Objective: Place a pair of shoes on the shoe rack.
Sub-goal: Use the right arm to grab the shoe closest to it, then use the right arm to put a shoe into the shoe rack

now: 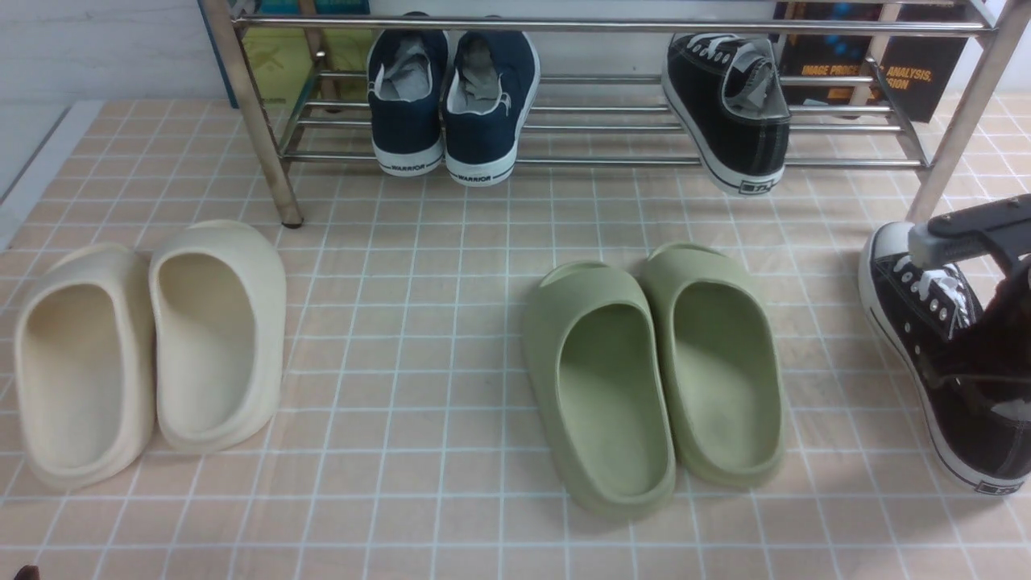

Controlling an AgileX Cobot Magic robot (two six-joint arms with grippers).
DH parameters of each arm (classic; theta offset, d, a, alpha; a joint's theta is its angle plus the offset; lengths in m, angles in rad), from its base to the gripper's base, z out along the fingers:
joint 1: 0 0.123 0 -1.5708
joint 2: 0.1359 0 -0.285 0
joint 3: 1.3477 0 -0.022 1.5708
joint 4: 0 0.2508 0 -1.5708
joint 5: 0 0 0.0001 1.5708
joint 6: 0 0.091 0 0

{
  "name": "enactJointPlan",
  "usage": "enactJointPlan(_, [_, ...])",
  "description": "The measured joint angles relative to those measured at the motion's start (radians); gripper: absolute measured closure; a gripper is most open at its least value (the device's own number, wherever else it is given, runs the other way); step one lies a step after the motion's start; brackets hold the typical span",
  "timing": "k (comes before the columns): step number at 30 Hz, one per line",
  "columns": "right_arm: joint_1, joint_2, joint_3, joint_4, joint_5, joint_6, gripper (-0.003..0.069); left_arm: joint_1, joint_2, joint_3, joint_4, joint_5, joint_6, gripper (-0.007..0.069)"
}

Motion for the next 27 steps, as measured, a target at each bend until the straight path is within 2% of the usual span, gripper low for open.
enactJointPlan(4, [0.000, 0.049, 0.000, 0.112, -0.021, -0.108, 0.0316, 0.000, 0.000, 0.000, 0.000, 0.000, 0.000, 0.0387])
enactJointPlan(7, [0.000, 0.065, 0.000, 0.135, -0.031, -0.142, 0.0345, 0.000, 0.000, 0.000, 0.000, 0.000, 0.000, 0.0386])
enactJointPlan(9, [0.000, 0.067, 0.000, 0.129, -0.031, -0.152, 0.0417, 0.000, 0.000, 0.000, 0.000, 0.000, 0.000, 0.0386])
enactJointPlan(10, [0.000, 0.067, 0.000, 0.129, -0.031, -0.152, 0.0417, 0.000, 0.000, 0.000, 0.000, 0.000, 0.000, 0.0386])
enactJointPlan(12, [0.000, 0.067, 0.000, 0.105, -0.031, -0.151, 0.0549, 0.000, 0.000, 0.000, 0.000, 0.000, 0.000, 0.0386])
enactJointPlan(14, [0.000, 0.062, -0.003, 0.106, -0.026, -0.150, 0.0634, 0.000, 0.000, 0.000, 0.000, 0.000, 0.000, 0.0386])
enactJointPlan(15, [0.000, 0.054, -0.009, 0.116, -0.017, -0.149, 0.0652, 0.000, 0.000, 0.000, 0.000, 0.000, 0.000, 0.0386])
enactJointPlan(22, [0.022, -0.068, -0.161, 0.168, 0.133, -0.183, 0.0657, 0.000, 0.000, 0.000, 0.000, 0.000, 0.000, 0.0386])
enactJointPlan(27, [0.023, -0.047, -0.334, 0.168, 0.130, -0.203, 0.0657, 0.000, 0.000, 0.000, 0.000, 0.000, 0.000, 0.0386])
